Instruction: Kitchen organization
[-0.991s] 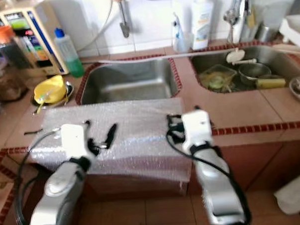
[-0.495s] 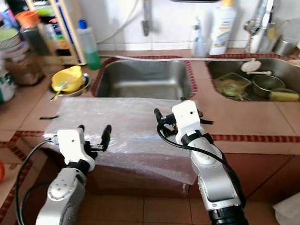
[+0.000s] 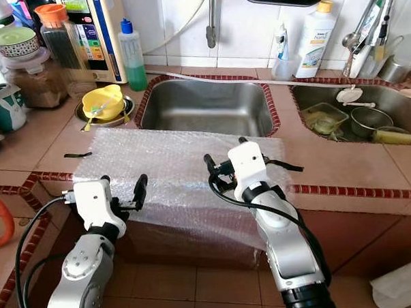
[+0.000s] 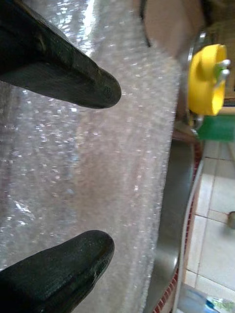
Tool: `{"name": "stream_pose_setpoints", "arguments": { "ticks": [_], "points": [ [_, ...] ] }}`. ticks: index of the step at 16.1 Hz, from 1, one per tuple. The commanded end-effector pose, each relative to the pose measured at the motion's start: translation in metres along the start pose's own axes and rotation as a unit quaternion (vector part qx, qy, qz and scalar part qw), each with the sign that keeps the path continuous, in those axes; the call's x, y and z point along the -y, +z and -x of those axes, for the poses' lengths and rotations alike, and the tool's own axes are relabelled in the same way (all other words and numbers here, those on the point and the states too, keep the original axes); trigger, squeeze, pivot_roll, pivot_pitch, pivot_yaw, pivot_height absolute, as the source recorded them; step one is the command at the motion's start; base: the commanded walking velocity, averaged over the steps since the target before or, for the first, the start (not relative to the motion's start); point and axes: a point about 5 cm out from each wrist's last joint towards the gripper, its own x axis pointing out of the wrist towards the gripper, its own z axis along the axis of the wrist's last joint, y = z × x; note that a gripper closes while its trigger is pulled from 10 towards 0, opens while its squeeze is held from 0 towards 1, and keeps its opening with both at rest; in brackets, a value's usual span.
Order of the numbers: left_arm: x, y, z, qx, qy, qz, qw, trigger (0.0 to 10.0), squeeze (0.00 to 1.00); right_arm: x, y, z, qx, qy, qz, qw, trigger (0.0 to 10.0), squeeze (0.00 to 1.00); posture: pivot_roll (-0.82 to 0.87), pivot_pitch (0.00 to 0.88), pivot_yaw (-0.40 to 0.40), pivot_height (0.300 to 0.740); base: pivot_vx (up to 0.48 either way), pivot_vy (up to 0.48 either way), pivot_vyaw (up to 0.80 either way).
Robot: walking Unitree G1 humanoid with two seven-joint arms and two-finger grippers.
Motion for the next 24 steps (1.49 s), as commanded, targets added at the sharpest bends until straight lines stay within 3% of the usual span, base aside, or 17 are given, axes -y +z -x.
{"name": "stream_pose_setpoints", "arguments": {
  "ticks": [1, 8, 24],
  "points": [
    [0.002, 0.004, -0.004, 0.010, -0.008, -0.002, 1.000, 10.0, 0.00, 0.003, 0.002, 0.002, 0.004, -0.011, -0.002, 1.000, 10.0, 0.00, -0.16, 0.051, 0.008, 0.740, 0.000, 0.000, 0.00],
    [0.004, 0.010, -0.012, 0.013, -0.035, -0.020, 0.999, 10.0, 0.00, 0.010, -0.001, 0.008, 0.008, -0.058, -0.009, 0.998, 10.0, 0.00, -0.20, 0.050, 0.076, 0.740, 0.000, 0.000, 0.00],
    [-0.002, 0.007, -0.016, 0.007, -0.038, -0.032, 0.999, 10.0, 0.00, 0.011, -0.003, 0.002, 0.011, -0.079, -0.022, 0.997, 10.0, 0.00, -0.20, 0.009, 0.101, 0.740, 0.000, 0.000, -0.03]
  ]
}}
